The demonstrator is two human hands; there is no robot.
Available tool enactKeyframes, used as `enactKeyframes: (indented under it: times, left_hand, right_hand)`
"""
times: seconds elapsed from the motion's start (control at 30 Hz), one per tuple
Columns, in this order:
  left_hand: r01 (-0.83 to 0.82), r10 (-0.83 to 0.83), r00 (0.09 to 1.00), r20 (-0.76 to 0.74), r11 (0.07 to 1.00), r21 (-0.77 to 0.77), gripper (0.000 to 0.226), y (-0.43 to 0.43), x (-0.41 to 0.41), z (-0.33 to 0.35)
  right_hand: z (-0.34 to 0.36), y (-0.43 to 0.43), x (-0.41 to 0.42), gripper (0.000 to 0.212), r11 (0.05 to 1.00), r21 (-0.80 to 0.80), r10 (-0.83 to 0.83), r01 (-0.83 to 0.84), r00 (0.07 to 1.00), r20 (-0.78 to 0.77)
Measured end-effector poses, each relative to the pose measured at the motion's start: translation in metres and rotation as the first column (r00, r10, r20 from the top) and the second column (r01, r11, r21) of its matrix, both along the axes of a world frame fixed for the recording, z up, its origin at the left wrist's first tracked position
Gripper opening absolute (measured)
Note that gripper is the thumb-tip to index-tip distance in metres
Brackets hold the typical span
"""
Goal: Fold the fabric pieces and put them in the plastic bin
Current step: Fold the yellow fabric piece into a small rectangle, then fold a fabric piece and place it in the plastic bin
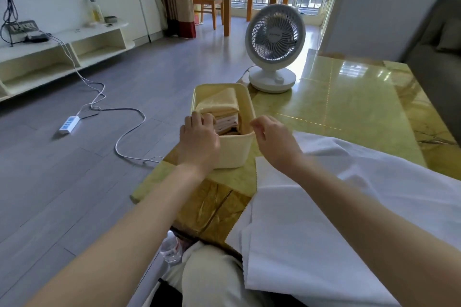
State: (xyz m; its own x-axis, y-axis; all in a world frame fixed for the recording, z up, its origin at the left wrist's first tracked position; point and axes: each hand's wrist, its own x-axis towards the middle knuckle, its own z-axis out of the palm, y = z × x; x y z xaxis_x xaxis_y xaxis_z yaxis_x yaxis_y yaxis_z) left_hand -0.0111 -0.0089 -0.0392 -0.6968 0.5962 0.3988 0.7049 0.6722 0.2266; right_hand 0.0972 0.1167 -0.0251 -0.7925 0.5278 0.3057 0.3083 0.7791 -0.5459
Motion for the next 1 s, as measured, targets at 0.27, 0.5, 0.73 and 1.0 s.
enactKeyframes:
  times: [0.27, 0.5, 0.73, 1.0]
  left_hand:
    - [0.437, -0.420, 0.862, 0.284, 0.899, 0.004, 0.019, 0.017, 0.114, -0.047]
    - [0.606, -0.460, 0.771, 0.440, 0.743, -0.286, 0.038, 0.018, 0.178, -0.080]
    - [0.734, -0.591, 0.679, 0.435, 0.561, -0.384, 0.053, 0.000, 0.209, -0.079]
    - [0.717, -0.564, 0.690, 0.453, 0.618, -0.322, 0.025, -0.008, 0.201, -0.067]
  right_hand:
    - [-0.077, -0.009, 0.134, 0.022, 0.981, 0.007, -0.194, 0.196, 0.962, 0.190]
    - [-0.110, -0.019, 0.217, 0.043, 0.989, 0.055, -0.148, 0.138, 0.887, 0.437]
    - [-0.125, -0.032, 0.265, 0.065, 0.995, 0.096, -0.025, -0.018, 0.906, 0.423]
    - [-0.103, -0.023, 0.294, 0.028, 0.986, 0.146, -0.144, 0.083, 0.867, 0.477]
